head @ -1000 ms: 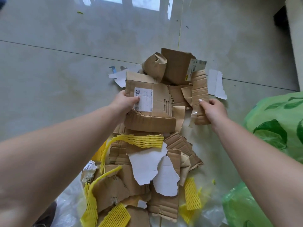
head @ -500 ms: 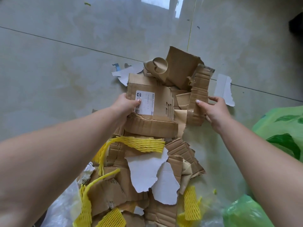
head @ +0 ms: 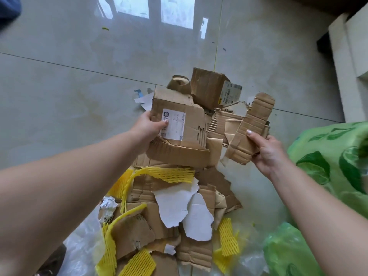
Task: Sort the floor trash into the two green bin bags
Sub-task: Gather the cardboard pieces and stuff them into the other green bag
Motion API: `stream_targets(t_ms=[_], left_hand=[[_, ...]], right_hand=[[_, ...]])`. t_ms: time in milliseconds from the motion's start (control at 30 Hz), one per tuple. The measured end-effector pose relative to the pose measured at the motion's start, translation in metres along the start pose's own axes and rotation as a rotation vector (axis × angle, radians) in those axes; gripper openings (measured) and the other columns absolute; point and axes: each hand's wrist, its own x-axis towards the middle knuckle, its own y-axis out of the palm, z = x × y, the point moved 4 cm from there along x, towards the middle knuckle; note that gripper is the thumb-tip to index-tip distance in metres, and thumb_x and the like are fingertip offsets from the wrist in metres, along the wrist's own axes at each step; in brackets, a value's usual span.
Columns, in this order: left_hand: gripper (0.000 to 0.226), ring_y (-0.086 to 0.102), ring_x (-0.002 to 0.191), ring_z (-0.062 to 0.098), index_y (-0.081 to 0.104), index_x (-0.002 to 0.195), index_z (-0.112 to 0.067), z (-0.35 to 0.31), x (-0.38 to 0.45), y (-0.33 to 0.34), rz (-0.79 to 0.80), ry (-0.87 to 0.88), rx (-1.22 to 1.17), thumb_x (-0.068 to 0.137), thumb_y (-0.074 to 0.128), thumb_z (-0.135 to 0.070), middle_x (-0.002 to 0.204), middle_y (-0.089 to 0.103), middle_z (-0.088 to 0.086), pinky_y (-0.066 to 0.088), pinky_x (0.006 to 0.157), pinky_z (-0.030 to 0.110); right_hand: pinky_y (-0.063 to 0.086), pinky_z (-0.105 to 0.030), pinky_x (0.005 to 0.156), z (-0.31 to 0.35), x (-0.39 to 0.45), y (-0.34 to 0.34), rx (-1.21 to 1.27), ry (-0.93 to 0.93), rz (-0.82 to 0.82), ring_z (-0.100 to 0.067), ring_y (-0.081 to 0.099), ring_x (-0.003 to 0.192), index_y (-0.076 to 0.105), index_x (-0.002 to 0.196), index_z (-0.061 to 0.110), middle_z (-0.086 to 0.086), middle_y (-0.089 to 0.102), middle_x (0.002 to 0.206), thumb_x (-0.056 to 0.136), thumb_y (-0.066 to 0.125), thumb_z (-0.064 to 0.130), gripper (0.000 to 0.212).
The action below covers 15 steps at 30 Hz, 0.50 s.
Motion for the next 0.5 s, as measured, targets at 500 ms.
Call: stream_targets(t_ms=[500], left_hand=[[0.021,0.064,0.098,0.023,0.056,0.106,-0.027,-0.14,-0.192,0.104,0.184,0.412,0.124,0.091,0.053,-0.012,0.107,0.066,0.004,0.057,0.082,0.041]], right_hand=[[0.054,-0.038,0.079,0.108,-0.187,-0.073,0.119,-0.358,-0.26,-0.02,0.064,0.076,0.059,0.084,0.014,-0.004,0.066,0.087,0.084,0.066,0.009,0.009]])
